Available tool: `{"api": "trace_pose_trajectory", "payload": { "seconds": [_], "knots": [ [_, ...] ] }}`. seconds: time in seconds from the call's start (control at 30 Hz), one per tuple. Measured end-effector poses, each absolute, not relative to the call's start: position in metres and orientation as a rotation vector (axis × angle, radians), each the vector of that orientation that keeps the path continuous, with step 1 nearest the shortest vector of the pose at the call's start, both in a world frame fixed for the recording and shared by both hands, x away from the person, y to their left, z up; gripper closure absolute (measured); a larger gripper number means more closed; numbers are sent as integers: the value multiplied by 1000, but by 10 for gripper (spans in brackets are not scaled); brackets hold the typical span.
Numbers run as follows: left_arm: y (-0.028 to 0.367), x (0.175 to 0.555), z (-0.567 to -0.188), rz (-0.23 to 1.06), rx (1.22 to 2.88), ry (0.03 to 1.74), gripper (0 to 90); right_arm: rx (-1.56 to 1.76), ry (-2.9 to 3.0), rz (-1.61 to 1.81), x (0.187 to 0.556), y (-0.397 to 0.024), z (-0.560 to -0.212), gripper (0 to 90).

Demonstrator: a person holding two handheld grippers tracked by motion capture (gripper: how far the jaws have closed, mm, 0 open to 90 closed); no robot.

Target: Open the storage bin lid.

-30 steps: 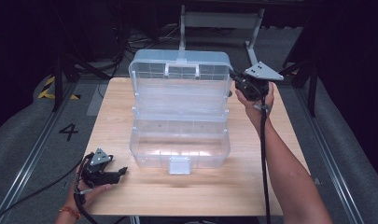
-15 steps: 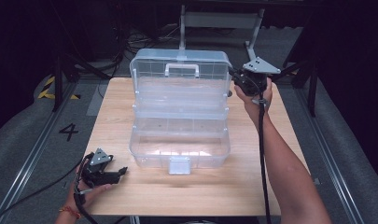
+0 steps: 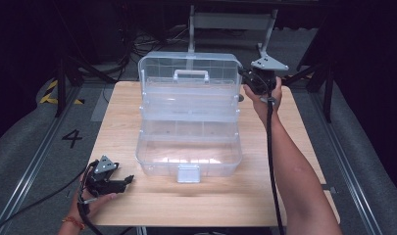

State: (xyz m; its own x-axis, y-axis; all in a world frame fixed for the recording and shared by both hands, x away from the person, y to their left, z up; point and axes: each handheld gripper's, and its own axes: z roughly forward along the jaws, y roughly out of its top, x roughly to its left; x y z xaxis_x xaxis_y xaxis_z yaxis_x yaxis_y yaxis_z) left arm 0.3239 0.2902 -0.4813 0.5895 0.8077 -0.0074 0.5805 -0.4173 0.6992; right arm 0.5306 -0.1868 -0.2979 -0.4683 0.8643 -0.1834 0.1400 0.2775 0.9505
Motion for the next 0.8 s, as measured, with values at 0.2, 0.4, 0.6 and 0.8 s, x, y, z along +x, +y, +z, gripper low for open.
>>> {"api": "trace_pose_trajectory", "payload": {
  "seconds": [0.2,0.4,0.6,0.8],
  "knots": [
    [290,324,-481,432,2149,1094,237,928,1814,1237,541,-186,-301,828],
    [291,325,-481,428,2159,1082,233,949,1825,1222,552,-184,-303,826],
    [290,326,-481,424,2161,1079,227,971,1829,1199,563,-181,-307,825],
    [290,326,-481,424,2161,1080,227,995,1838,1186,574,-180,-312,825]
  ]
}}
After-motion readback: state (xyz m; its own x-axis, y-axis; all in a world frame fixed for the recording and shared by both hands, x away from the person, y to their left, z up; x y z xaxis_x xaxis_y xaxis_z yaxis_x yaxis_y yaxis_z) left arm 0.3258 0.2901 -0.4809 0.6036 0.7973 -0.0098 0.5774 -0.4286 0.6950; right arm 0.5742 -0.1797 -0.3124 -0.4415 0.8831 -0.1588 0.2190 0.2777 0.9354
